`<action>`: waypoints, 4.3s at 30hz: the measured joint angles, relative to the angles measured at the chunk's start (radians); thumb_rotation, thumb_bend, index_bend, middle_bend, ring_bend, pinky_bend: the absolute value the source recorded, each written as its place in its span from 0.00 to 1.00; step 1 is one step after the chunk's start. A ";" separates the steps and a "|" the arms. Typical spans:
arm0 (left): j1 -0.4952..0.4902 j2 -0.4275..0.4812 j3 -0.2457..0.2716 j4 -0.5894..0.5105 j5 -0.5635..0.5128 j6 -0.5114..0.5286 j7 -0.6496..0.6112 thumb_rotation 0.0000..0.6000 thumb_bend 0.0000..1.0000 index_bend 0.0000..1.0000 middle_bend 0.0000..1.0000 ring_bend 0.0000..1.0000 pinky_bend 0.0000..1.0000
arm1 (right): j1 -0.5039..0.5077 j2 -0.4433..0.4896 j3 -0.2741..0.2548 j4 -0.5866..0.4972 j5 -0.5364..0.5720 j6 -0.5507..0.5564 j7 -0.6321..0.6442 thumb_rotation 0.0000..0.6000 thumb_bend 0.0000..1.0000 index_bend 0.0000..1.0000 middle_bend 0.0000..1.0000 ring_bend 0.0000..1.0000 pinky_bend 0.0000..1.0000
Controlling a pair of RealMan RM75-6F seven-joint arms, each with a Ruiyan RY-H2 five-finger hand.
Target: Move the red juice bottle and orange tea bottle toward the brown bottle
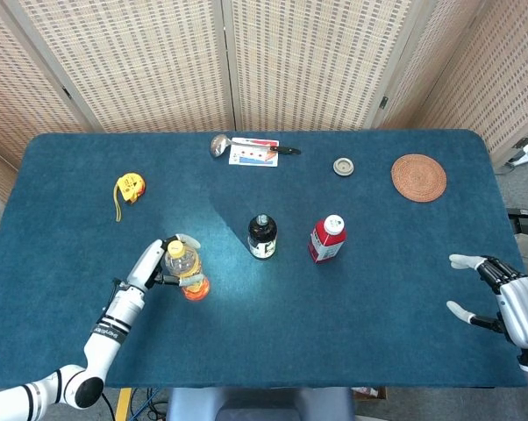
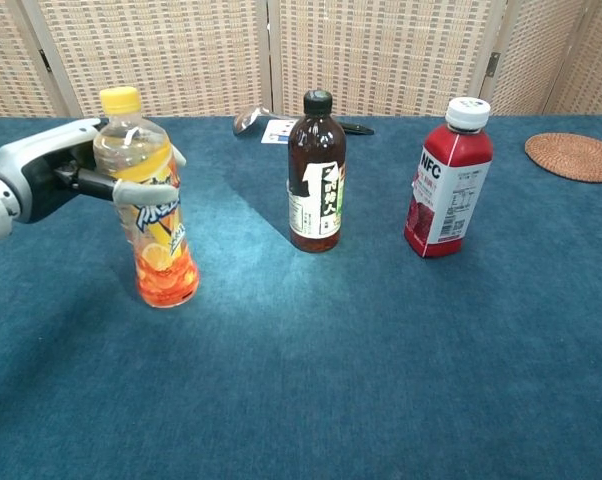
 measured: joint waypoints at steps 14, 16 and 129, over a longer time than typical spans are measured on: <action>-0.057 -0.091 -0.072 0.103 -0.027 0.041 0.012 1.00 0.05 0.71 0.61 0.39 0.37 | 0.000 0.002 0.006 0.003 0.007 -0.004 0.003 1.00 0.12 0.32 0.39 0.32 0.50; -0.072 -0.112 -0.084 0.136 -0.032 0.045 0.022 1.00 0.05 0.71 0.61 0.39 0.37 | -0.001 0.002 0.008 0.004 0.009 -0.003 0.006 1.00 0.12 0.32 0.39 0.32 0.50; 0.080 0.098 0.141 0.121 0.042 0.222 0.508 1.00 0.02 0.00 0.00 0.01 0.27 | -0.020 0.061 0.039 -0.078 0.131 -0.081 -0.135 1.00 0.12 0.32 0.39 0.32 0.50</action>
